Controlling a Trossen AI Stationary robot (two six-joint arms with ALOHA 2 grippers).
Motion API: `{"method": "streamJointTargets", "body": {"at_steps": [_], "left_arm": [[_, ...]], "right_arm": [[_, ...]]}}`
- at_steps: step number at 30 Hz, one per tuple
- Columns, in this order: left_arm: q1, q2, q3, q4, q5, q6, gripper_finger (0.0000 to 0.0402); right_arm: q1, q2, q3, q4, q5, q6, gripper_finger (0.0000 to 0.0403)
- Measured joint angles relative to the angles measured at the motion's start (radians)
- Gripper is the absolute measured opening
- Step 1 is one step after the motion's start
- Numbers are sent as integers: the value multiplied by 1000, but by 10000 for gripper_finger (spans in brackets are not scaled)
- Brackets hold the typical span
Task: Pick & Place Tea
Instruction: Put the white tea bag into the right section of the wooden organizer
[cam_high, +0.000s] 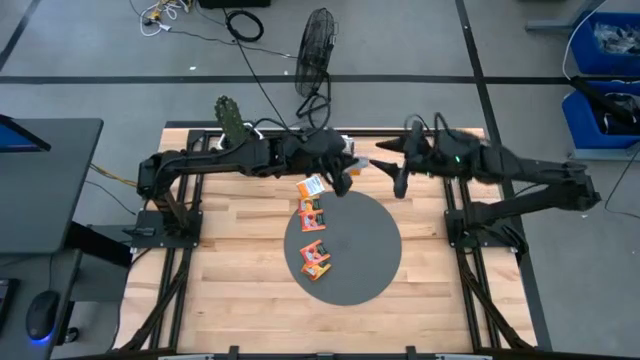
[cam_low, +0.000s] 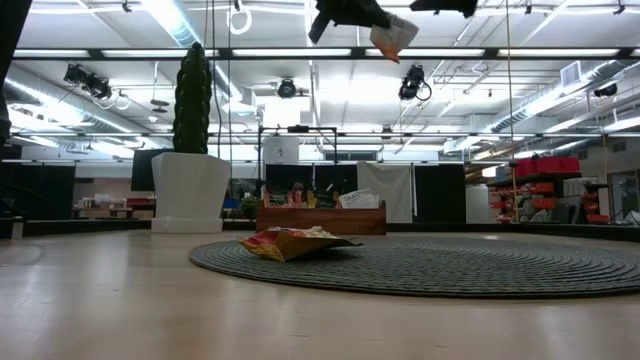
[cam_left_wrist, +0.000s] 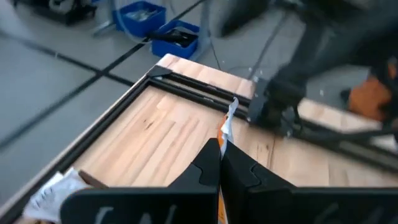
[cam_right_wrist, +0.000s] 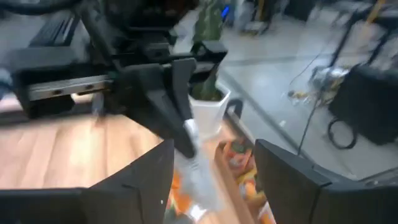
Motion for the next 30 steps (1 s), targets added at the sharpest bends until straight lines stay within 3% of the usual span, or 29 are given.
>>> {"method": "streamJointTargets", "body": {"at_steps": [5,10,22,27,30], "left_arm": [[-30,0,0,-4,-2,107,1],[-40,0,0,-10,-36,119,1],[-41,0,0,-24,-37,148,1],[-41,0,0,-35,-37,149,1],[-41,0,0,-35,-37,149,1]], "right_arm": [[-94,125,224,-294,-220,-64,215],[-136,221,341,-444,-387,-106,207],[-137,348,410,-541,-388,-153,194],[-137,347,410,-557,-388,-161,156],[-137,347,410,-557,-387,-198,103]]}}
